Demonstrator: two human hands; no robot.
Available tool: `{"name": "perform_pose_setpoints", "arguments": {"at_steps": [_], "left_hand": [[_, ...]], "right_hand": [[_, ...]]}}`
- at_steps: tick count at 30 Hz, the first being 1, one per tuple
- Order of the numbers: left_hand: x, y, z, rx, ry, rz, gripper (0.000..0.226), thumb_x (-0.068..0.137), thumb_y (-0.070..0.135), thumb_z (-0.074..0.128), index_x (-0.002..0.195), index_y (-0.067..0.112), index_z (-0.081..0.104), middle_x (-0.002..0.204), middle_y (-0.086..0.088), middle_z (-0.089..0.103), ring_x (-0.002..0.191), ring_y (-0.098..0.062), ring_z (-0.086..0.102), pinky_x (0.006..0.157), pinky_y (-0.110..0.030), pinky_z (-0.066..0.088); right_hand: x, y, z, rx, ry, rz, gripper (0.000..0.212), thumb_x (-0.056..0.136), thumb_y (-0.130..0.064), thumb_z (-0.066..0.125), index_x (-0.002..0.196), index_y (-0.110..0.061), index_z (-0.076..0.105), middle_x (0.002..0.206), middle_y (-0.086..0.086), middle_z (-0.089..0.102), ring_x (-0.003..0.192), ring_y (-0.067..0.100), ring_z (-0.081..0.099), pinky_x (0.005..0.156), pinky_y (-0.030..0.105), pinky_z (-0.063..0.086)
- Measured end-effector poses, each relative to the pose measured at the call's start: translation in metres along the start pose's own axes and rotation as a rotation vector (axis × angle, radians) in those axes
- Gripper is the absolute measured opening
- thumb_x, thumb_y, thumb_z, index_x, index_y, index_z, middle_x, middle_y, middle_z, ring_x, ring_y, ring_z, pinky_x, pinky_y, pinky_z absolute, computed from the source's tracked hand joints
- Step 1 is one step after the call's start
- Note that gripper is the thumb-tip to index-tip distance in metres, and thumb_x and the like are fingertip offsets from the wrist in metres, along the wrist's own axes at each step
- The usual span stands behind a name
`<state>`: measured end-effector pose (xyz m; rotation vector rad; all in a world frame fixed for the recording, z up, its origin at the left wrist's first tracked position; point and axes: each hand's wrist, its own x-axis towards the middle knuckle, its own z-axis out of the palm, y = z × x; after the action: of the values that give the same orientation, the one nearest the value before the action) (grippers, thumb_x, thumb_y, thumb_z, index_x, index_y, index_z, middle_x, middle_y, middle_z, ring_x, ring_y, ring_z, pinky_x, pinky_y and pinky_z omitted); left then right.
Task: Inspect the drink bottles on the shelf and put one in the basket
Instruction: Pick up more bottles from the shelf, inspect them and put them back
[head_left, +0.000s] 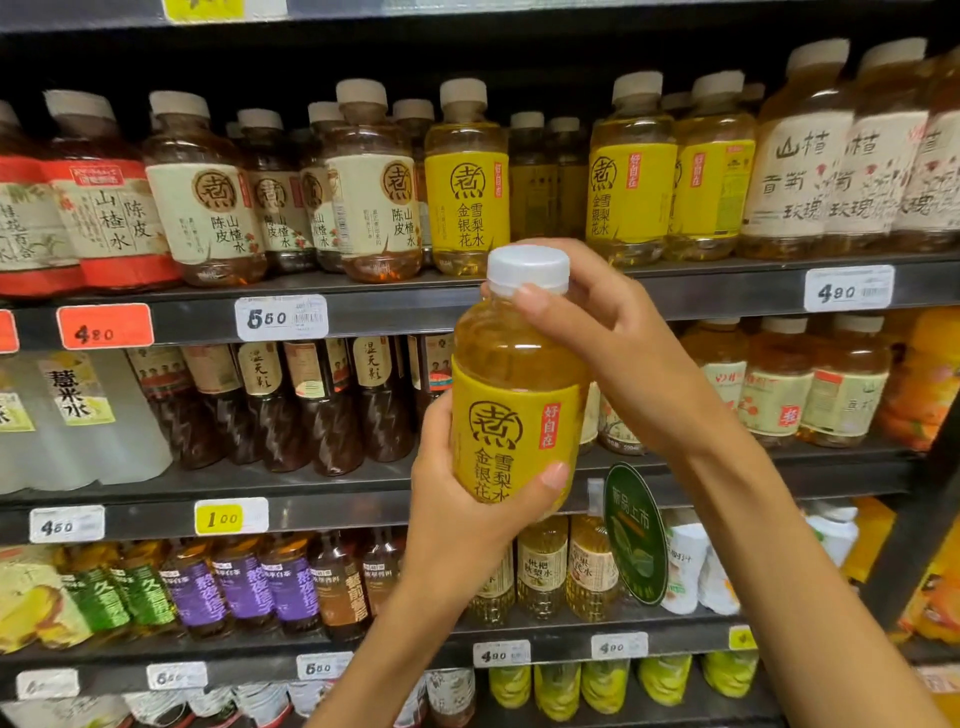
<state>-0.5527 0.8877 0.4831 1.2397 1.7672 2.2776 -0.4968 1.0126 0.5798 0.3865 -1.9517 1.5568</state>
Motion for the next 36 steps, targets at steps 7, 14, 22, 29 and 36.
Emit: {"name": "perform_pose_setpoints", "arguments": {"at_steps": [7, 14, 22, 29, 36], "left_hand": [[0.007, -0.005, -0.005, 0.117, 0.007, 0.125, 0.083, 0.059, 0.026, 0.085, 0.129, 0.032, 0.041, 0.117, 0.014, 0.061, 0.107, -0.007, 0.063, 0.081, -0.015, 0.051], [0.002, -0.013, 0.004, 0.169, 0.060, 0.101, 0.096, 0.060, 0.032, 0.083, 0.139, 0.037, 0.029, 0.126, 0.020, 0.053, 0.117, 0.000, 0.055, 0.089, -0.015, 0.049], [0.015, -0.001, -0.006, 0.246, 0.052, 0.171, 0.086, 0.059, 0.035, 0.083, 0.132, 0.028, 0.040, 0.115, 0.019, 0.059, 0.106, -0.004, 0.061, 0.080, -0.013, 0.051], [0.006, 0.011, -0.020, 0.088, -0.287, -0.026, 0.055, 0.056, 0.034, 0.079, 0.107, 0.039, 0.058, 0.100, 0.022, 0.072, 0.091, 0.001, 0.069, 0.070, -0.009, 0.052], [0.002, 0.009, -0.024, -0.056, -0.428, -0.223, 0.065, 0.057, 0.043, 0.078, 0.113, 0.029, 0.049, 0.100, 0.028, 0.070, 0.094, 0.005, 0.067, 0.072, -0.008, 0.050]], "right_hand": [[-0.021, 0.008, 0.006, 0.006, -0.053, -0.140, 0.053, 0.072, -0.021, 0.072, 0.122, -0.014, 0.056, 0.117, 0.006, 0.067, 0.106, 0.015, 0.064, 0.086, 0.028, 0.052], [-0.024, 0.014, 0.015, -0.092, 0.044, -0.262, 0.055, 0.069, -0.023, 0.074, 0.119, -0.009, 0.057, 0.113, 0.007, 0.064, 0.105, 0.015, 0.061, 0.086, 0.025, 0.049], [-0.016, 0.007, 0.012, 0.036, 0.021, -0.202, 0.047, 0.074, -0.028, 0.073, 0.118, -0.025, 0.056, 0.108, -0.014, 0.067, 0.102, 0.005, 0.063, 0.082, 0.020, 0.050], [0.004, 0.000, -0.004, 0.141, -0.184, -0.013, 0.070, 0.071, -0.056, 0.072, 0.122, -0.011, 0.056, 0.116, 0.001, 0.068, 0.115, 0.024, 0.062, 0.091, 0.036, 0.050], [0.005, 0.016, 0.001, 0.264, -0.081, 0.126, 0.024, 0.081, -0.024, 0.063, 0.102, -0.015, 0.068, 0.100, 0.004, 0.074, 0.097, 0.023, 0.068, 0.086, 0.035, 0.055]]}}
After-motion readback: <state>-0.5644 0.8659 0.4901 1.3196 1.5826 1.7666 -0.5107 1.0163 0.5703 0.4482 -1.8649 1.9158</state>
